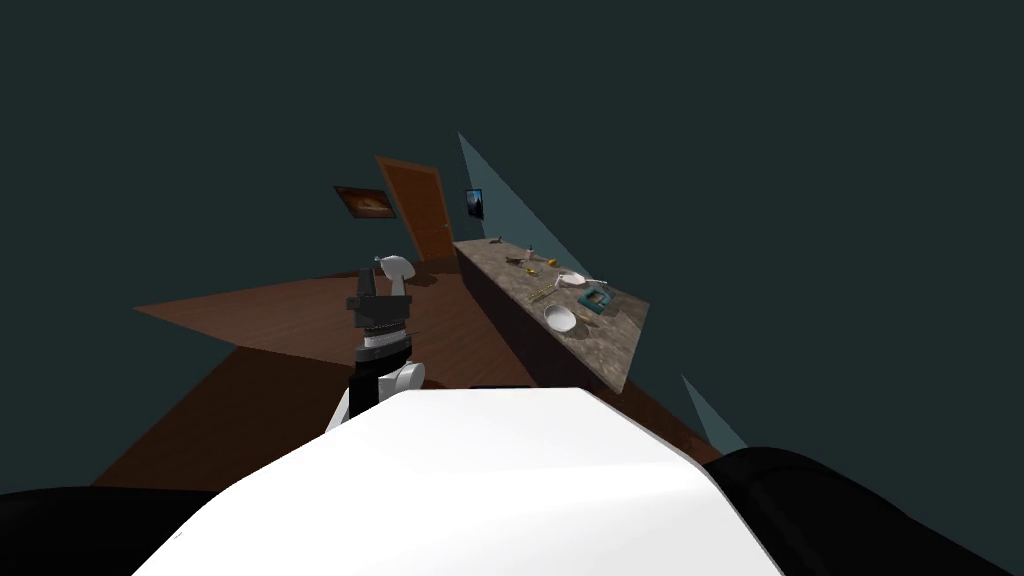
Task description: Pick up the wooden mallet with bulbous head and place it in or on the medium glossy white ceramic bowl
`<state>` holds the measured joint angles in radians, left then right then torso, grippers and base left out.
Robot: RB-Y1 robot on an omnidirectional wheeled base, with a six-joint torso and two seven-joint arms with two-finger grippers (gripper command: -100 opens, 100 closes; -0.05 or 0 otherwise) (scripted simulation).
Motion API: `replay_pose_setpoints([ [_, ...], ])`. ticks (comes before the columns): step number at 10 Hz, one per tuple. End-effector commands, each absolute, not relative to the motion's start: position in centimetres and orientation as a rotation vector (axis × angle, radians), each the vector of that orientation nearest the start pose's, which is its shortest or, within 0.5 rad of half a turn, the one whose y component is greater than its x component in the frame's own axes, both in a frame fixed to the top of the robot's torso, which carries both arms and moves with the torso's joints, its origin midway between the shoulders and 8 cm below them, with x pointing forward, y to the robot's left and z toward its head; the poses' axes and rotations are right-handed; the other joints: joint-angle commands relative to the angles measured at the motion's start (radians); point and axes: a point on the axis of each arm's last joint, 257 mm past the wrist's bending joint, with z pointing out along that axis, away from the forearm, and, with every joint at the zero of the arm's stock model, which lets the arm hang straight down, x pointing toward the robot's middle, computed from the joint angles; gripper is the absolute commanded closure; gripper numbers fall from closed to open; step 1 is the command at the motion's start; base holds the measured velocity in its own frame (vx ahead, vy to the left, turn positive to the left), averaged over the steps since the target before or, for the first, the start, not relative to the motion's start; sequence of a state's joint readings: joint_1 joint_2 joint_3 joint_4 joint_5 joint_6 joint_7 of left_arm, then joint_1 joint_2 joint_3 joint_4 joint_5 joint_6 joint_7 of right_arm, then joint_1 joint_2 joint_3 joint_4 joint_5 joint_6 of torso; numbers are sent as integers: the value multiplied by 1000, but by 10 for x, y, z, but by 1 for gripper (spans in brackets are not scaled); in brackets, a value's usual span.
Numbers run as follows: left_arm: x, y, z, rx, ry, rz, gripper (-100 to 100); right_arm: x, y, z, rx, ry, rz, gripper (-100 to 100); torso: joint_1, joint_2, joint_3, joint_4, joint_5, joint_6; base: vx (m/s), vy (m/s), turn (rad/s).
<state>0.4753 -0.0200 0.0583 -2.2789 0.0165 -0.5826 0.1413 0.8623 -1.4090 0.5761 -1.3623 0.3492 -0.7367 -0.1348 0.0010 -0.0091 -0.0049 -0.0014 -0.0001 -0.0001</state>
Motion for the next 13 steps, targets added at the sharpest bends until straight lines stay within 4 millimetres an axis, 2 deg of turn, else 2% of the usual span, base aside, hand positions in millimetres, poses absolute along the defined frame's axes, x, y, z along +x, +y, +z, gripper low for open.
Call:
replay_pose_setpoints([
  [1, 326, 296, 48, -634, 475, -1417, 0, -62, -481, -409, 173, 3006, 657, -100, 0, 0, 0, 0, 0, 0, 100, 26, 132],
  [2, 326, 296, 48, -634, 475, -1417, 0, -62, -481, -409, 173, 3006, 657, -100, 0, 0, 0, 0, 0, 1, 37, 11, -10],
  [3, 326, 296, 48, -634, 475, -1417, 0, -77, -515, -401, 120, 3076, 556, -100, 0, 3, 1, 0, 0, 2, 109, 31, 222],
  [4, 326, 296, 48, -634, 475, -1417, 0, -76, -520, -398, 106, 3084, 544, -100, 0, 0, 0, 0, 0, 0, 116, 28, 111],
  [5, 326, 296, 48, -634, 475, -1417, 0, -88, -548, -390, 57, 3139, 452, -100, 1, -1, -1, 0, 0, 1, 161, 48, 132],
  [6, 326, 296, 47, -634, 475, -1417, 0, -85, -555, -385, 36, 3149, 434, -100, 2, -4, -2, -1, 0, 0, 146, 41, 130],
  [7, 326, 296, 48, -634, 475, -1417, 0, -91, -583, -373, -33, 3195, 345, -100, 2, -4, -2, -1, 0, 1, 201, 52, 193],
  [8, 326, 296, 47, -634, 475, -1417, 0, -91, -587, -372, -36, 3200, 330, -100, 2, -7, -4, -2, 0, 0, 159, 41, 94],
  [10, 326, 296, 48, -634, 475, -1417, 0, -92, -639, -346, -174, 3265, 153, -100, 2, -5, -3, -1, 1, 0, 208, 42, 223],
  [11, 326, 296, 47, -634, 475, -1417, 0, -92, -640, -345, -177, 3266, 150, -100, 2, -10, -6, -2, 0, 0, 224, 55, 108],
  [13, 326, 296, 47, -634, 475, -1417, 0, -82, -677, -325, -302, 3287, 12, -100, 8, -10, -6, -2, 2, 0, 285, 113, 189],
])
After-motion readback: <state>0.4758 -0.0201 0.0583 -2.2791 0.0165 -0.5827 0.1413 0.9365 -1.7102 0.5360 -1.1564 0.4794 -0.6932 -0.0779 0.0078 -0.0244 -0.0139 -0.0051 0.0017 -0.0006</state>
